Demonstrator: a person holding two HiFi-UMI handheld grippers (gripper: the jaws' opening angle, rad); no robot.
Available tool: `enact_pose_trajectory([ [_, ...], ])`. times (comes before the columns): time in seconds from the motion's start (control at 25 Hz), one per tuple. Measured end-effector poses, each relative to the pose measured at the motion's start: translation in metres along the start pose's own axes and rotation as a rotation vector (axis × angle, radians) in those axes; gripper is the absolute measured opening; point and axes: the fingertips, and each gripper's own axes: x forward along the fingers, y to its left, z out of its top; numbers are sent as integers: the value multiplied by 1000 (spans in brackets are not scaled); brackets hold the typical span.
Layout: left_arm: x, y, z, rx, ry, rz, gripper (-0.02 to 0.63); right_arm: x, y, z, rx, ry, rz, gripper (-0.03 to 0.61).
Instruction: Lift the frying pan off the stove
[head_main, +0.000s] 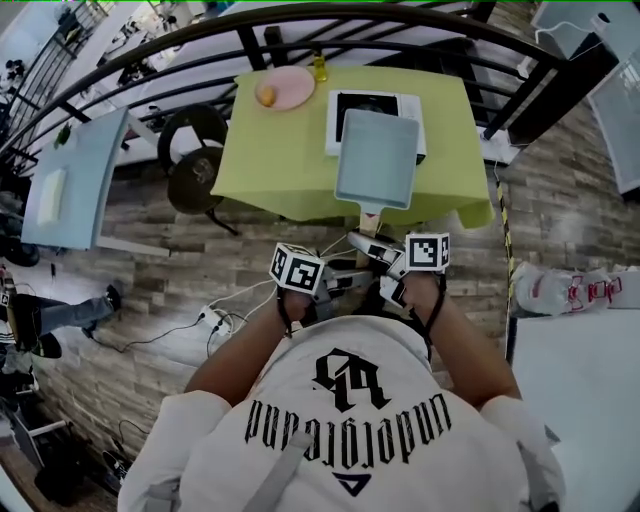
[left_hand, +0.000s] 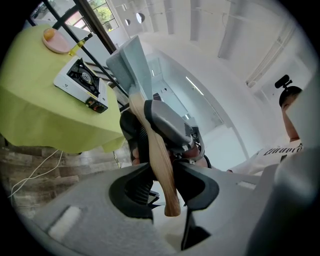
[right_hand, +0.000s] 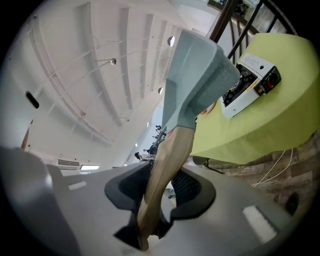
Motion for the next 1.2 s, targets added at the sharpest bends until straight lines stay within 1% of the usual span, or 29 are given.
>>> enact_pose_trajectory([
  [0.12, -20, -9, -20, 3, 10, -15, 140, 8, 13, -23, 0, -18, -3, 133],
  [0.28, -45, -22, -44, 10, 22, -34, 138, 21, 35, -51, 3, -45, 14, 133],
  [0.44, -57, -32, -54, 15, 35, -43, 140, 24, 45, -64, 2, -46, 0, 133],
  [0.56, -67, -38, -62, 20, 51, -52, 141, 30, 54, -73, 3, -55, 7, 133],
  [0.72, -75, -45, -65, 19, 53, -65, 141, 34, 63, -78, 4, -61, 7, 133],
  [0.84, -85, -46, -75, 21, 52, -72, 141, 42, 74, -89, -15, -57, 30, 133],
  [0.96, -90, -46, -79, 23, 64, -79, 141, 44, 67, -95, -5, -50, -12, 132],
  [1.16, -81, -50, -64, 12, 69, -86, 142, 41, 74, -78, 11, -52, 16, 132],
  [1.2, -78, -51, -60, 10, 70, -88, 141, 38, 72, -74, 12, -51, 10, 132],
])
